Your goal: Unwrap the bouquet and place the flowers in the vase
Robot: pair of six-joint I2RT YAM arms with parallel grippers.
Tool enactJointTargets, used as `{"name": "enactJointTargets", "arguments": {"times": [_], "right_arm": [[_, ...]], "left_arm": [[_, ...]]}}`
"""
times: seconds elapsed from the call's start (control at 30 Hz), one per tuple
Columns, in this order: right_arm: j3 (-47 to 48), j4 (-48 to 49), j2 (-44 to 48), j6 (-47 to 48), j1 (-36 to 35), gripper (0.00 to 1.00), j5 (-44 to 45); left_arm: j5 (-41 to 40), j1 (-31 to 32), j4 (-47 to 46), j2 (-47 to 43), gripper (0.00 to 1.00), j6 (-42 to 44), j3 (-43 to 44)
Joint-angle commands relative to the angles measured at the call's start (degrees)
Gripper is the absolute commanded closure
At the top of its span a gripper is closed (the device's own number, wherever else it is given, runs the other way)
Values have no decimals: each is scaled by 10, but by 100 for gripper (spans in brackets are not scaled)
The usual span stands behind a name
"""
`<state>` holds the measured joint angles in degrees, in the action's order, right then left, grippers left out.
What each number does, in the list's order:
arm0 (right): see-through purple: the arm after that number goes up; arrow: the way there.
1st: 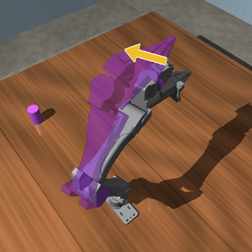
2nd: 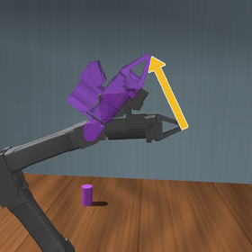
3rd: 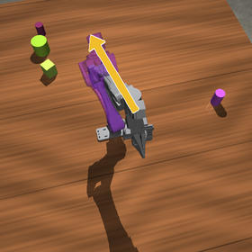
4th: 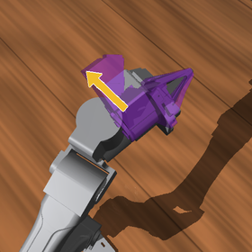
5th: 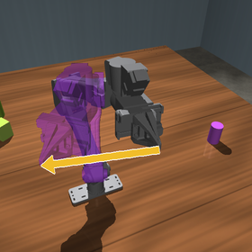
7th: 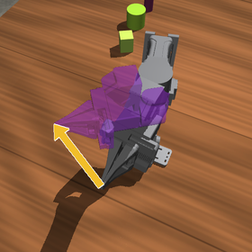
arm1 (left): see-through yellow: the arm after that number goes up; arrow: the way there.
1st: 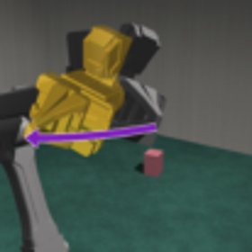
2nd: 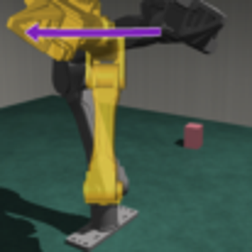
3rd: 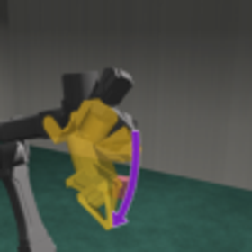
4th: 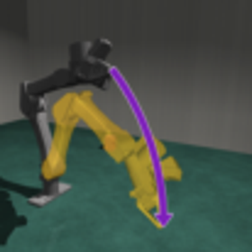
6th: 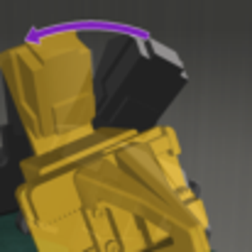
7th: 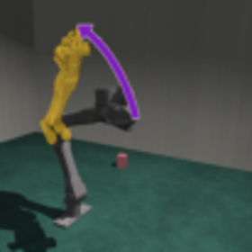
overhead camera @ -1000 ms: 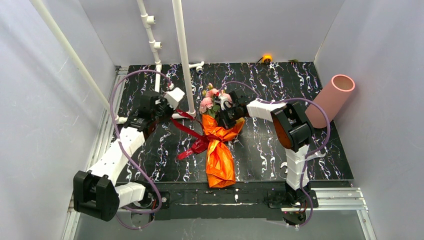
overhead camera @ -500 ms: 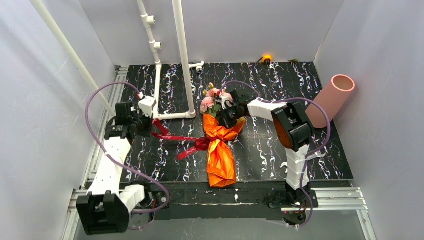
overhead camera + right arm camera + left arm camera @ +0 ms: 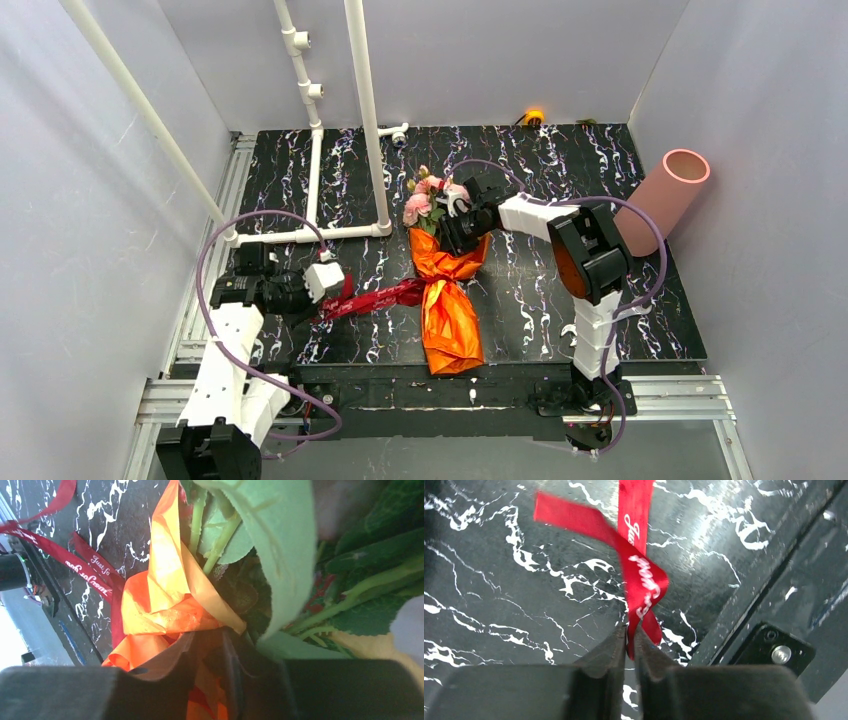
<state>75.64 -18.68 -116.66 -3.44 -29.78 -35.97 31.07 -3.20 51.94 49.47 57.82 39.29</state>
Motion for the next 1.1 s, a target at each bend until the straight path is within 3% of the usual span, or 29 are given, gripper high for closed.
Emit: {"name": "enactJointTargets", "arguments": {"times": [0.0,0.07,0.17,0.3,0.43,0.57,0.83,1.07], "right_arm": [[10,-51,20,0,10,58,43],[14,-55,26,-7,10,50,32],[17,-58,32,-11,10,41,23],[22,-67,39,-8,10,30,20],[32,-73,46,-8,10,25,20],[49,-81,53,-7,12,19,23],[67,-87,58,-17,13,18,7],[77,-70,72,-39,13,17,-19]], "left_arm": [[52,0,93,-16,80,187,8],[75,0,102,-4,58,200,30],[111,6,100,35,47,176,80],[108,61,42,97,46,97,120],[44,152,-102,124,52,17,90],[16,217,-185,185,57,-25,90],[-29,288,-226,302,63,12,94],[-53,306,-229,347,54,47,85]]}}
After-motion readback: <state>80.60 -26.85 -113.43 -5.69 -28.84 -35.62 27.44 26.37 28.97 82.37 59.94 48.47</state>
